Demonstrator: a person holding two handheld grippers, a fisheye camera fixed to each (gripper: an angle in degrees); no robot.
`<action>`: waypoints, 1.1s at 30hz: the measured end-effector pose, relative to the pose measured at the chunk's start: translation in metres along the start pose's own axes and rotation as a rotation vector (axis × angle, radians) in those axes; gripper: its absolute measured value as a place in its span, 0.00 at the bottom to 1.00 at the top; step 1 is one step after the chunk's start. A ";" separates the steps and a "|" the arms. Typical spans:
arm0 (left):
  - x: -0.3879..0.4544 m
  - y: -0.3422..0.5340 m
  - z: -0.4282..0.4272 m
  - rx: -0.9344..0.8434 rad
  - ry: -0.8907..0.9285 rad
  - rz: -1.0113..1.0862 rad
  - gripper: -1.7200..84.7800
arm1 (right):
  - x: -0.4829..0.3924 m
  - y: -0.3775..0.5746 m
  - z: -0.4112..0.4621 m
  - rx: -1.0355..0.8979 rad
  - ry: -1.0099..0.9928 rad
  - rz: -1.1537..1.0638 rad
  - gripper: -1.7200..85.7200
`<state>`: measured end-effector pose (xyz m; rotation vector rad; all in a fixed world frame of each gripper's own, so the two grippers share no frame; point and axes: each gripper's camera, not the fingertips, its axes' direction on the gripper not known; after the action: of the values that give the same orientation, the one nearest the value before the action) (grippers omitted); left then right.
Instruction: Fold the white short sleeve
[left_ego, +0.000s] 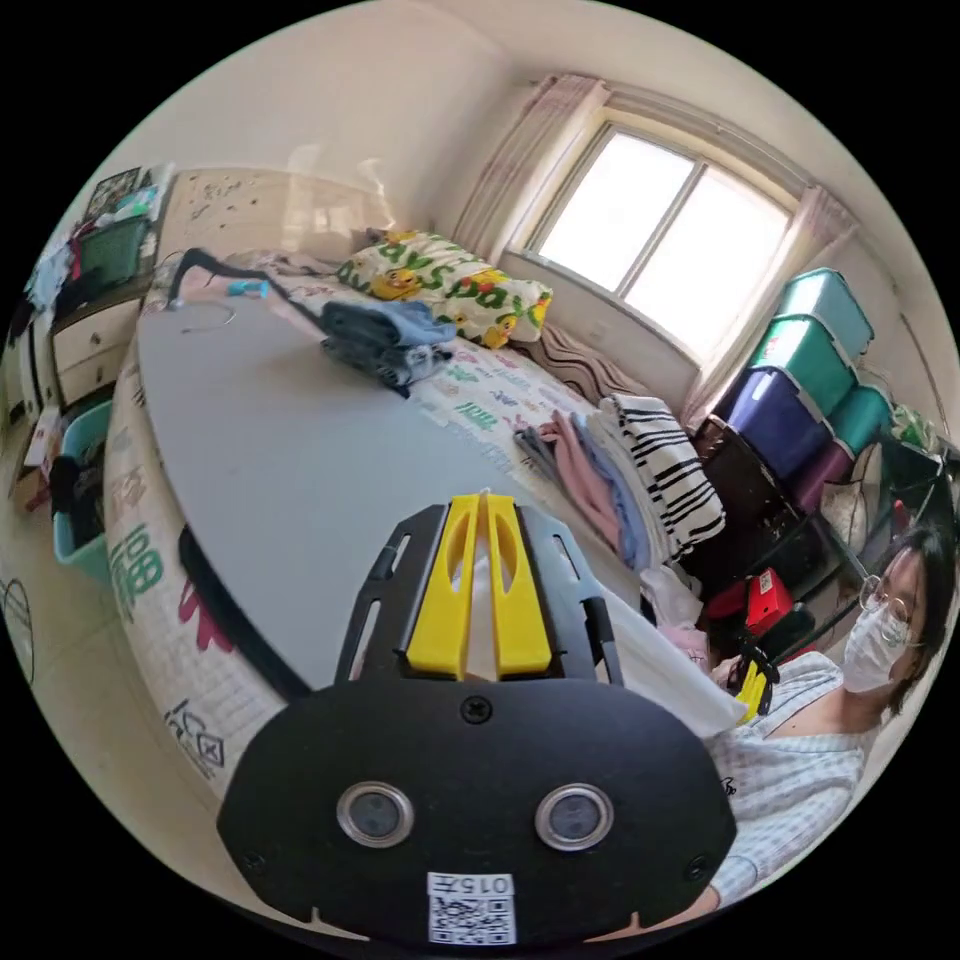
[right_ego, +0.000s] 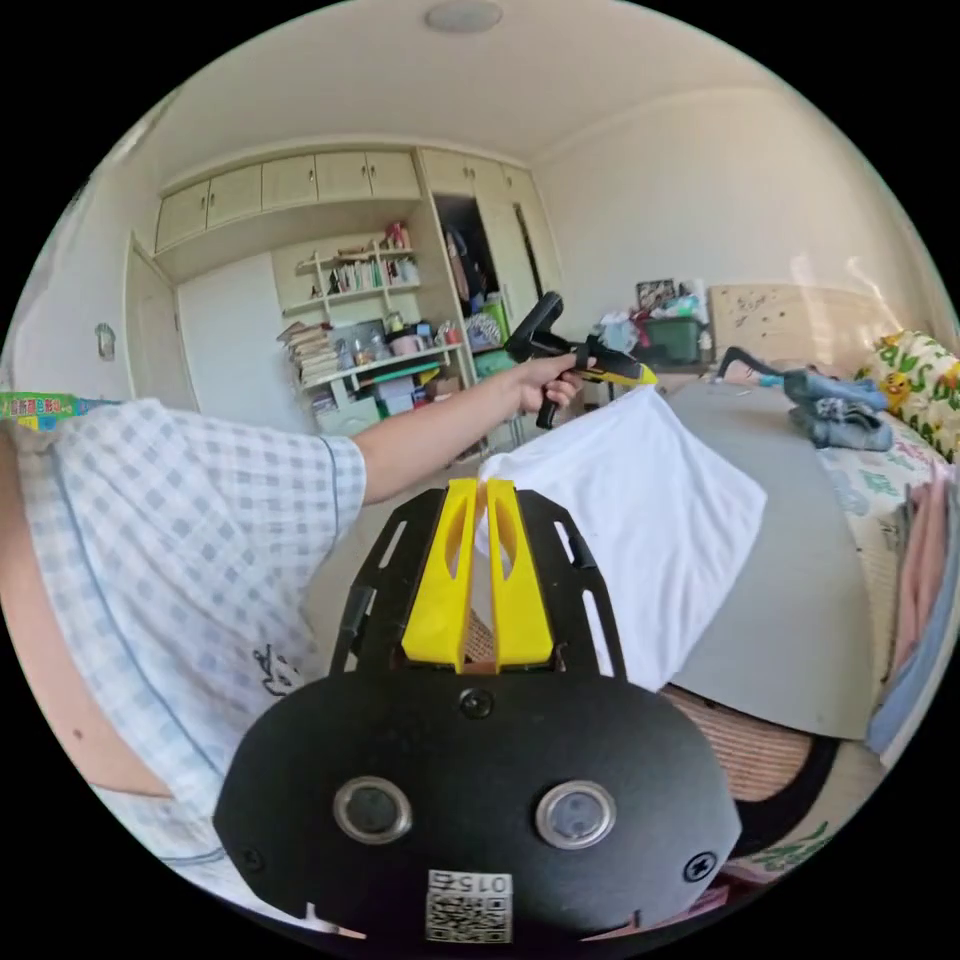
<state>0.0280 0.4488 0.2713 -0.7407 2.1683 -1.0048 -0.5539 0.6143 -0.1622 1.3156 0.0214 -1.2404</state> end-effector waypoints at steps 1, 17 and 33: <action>-0.012 0.008 0.001 -0.026 -0.025 -0.029 0.01 | 0.000 0.007 0.033 -0.076 -0.028 -0.003 0.02; -0.059 0.091 -0.017 -0.091 -0.116 -0.092 0.02 | -0.014 0.075 0.136 -0.362 -0.124 -0.057 0.04; 0.160 0.264 -0.075 0.048 0.000 0.327 0.13 | 0.017 0.157 0.021 -0.190 0.226 -0.023 0.14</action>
<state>-0.1887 0.5155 0.0486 -0.3471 2.1670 -0.8802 -0.4530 0.5512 -0.0568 1.2855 0.3092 -1.0757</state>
